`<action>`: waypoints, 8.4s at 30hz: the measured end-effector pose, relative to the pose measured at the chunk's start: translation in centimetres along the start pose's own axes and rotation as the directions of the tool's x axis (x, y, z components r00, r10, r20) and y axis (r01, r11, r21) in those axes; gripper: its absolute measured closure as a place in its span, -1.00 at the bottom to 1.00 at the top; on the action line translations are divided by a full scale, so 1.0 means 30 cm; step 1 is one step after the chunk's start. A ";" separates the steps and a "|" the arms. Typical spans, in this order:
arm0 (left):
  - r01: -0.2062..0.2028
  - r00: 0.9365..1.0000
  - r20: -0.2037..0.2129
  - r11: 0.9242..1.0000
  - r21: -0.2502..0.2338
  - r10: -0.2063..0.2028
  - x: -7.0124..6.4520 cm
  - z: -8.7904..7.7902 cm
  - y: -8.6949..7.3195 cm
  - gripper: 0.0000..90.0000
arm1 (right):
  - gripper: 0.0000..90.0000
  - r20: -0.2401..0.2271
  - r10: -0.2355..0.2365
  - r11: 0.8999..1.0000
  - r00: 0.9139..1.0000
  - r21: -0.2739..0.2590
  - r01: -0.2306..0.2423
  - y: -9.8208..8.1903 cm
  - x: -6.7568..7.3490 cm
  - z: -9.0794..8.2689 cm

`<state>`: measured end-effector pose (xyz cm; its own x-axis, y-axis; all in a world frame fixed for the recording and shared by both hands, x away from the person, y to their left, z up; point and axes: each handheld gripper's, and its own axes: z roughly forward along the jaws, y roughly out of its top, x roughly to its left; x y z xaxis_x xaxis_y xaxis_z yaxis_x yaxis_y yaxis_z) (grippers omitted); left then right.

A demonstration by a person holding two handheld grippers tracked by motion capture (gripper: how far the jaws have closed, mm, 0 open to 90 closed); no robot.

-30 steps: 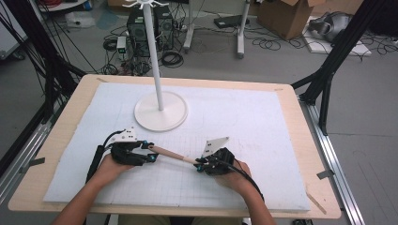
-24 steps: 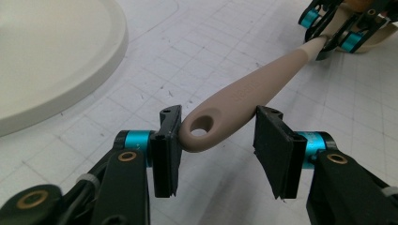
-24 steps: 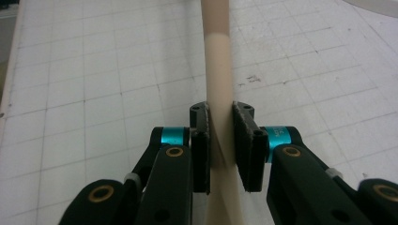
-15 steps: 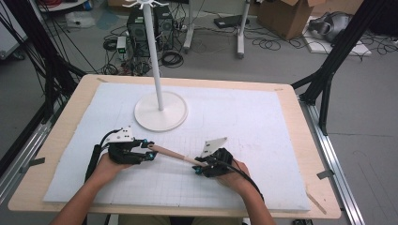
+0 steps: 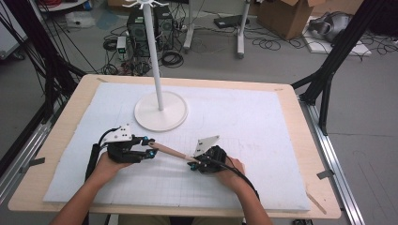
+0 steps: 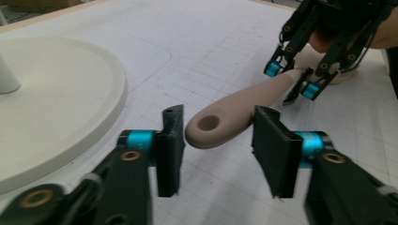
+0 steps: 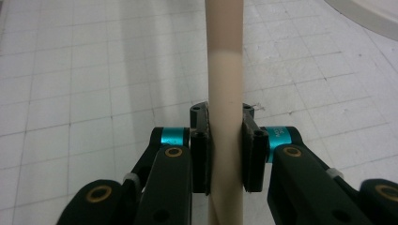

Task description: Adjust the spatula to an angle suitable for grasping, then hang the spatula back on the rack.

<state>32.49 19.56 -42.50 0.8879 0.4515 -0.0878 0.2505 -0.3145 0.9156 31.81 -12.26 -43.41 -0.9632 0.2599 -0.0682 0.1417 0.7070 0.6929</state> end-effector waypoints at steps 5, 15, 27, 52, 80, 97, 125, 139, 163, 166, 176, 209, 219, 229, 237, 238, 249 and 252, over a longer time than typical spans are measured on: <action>0.051 0.997 -0.055 0.994 -0.099 -0.057 -0.007 -0.033 -0.026 -0.31 | 0.73 0.003 0.005 1.000 1.000 -0.027 -0.005 -0.006 0.000 -0.016; 0.101 0.974 -0.179 0.971 -0.216 -0.141 0.011 -0.143 -0.114 -0.54 | 0.73 0.018 0.026 0.999 0.999 -0.031 -0.026 -0.013 -0.005 -0.024; 0.084 0.961 -0.240 0.974 -0.211 -0.135 0.009 -0.177 -0.124 -0.54 | 0.73 0.039 0.084 0.992 0.996 -0.098 -0.080 -0.036 -0.013 -0.061; 0.103 0.956 -0.248 0.972 -0.213 -0.155 0.006 -0.191 -0.135 -0.51 | 0.73 0.074 0.125 0.980 0.989 -0.167 -0.112 -0.056 -0.017 -0.105; 0.114 0.950 -0.261 0.967 -0.228 -0.173 -0.002 -0.203 -0.165 -0.50 | 0.74 0.140 0.174 0.957 0.975 -0.257 -0.134 -0.057 -0.017 -0.172; 0.113 0.951 -0.258 0.968 -0.224 -0.171 -0.002 -0.200 -0.167 -0.50 | 0.74 0.153 0.213 0.928 0.965 -0.340 -0.151 0.034 -0.064 -0.287; 0.114 0.952 -0.250 0.963 -0.244 -0.177 -0.013 -0.198 -0.172 -0.50 | 0.74 0.275 0.230 0.853 0.933 -0.519 -0.058 0.371 -0.221 -0.409; 0.115 0.953 -0.247 0.963 -0.243 -0.176 -0.012 -0.202 -0.174 -0.50 | 0.74 0.315 0.288 0.814 0.904 -0.578 -0.058 0.514 -0.288 -0.401; 0.117 0.952 -0.248 0.961 -0.250 -0.180 -0.007 -0.213 -0.176 -0.50 | 0.74 0.336 0.308 0.847 0.890 -0.523 -0.096 0.607 -0.342 -0.365; 0.116 0.952 -0.247 0.960 -0.254 -0.181 -0.007 -0.212 -0.177 -0.50 | 0.74 0.338 0.309 0.849 0.889 -0.519 -0.097 0.612 -0.350 -0.356; 0.112 0.953 -0.248 0.961 -0.254 -0.177 -0.006 -0.216 -0.179 -0.49 | 0.74 0.328 0.325 0.854 0.887 -0.505 -0.126 0.608 -0.367 -0.307; 0.132 0.948 -0.250 0.958 -0.255 -0.197 -0.008 -0.196 -0.153 -0.60 | -0.45 0.277 0.364 0.871 0.889 -0.438 -0.220 0.144 -0.206 -0.375; 0.110 0.946 -0.267 0.956 -0.270 -0.185 -0.012 -0.174 -0.131 -0.60 | -0.51 0.383 0.404 0.850 0.831 -0.494 -0.186 -0.205 -0.028 -0.449; 0.108 0.942 -0.277 0.950 -0.292 -0.192 -0.013 -0.173 -0.128 -0.59 | -0.55 0.455 0.529 0.786 0.716 -0.582 -0.211 -0.448 0.067 -0.504; 0.095 0.946 -0.272 0.951 -0.294 -0.178 -0.034 -0.181 -0.128 -0.59 | -0.55 0.480 0.548 0.781 0.686 -0.587 -0.213 -0.485 0.087 -0.490; 0.095 0.945 -0.273 0.952 -0.292 -0.178 -0.037 -0.178 -0.129 -0.59 | -0.55 0.479 0.552 0.781 0.682 -0.584 -0.222 -0.486 0.084 -0.484; 0.096 0.941 -0.290 0.959 -0.266 -0.175 -0.037 -0.139 -0.150 -0.57 | -0.55 0.481 0.568 0.782 0.668 -0.568 -0.256 -0.515 0.057 -0.439; 0.103 0.938 -0.293 0.954 -0.283 -0.188 -0.036 -0.142 -0.154 -0.57 | -0.55 0.481 0.570 0.779 0.666 -0.575 -0.252 -0.520 0.058 -0.440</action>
<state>28.74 24.08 -44.97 0.6724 0.7269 -0.1396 0.2210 -0.0172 0.9751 24.90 -31.54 -44.87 -0.4504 0.8928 0.0042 0.2216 0.1073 0.9692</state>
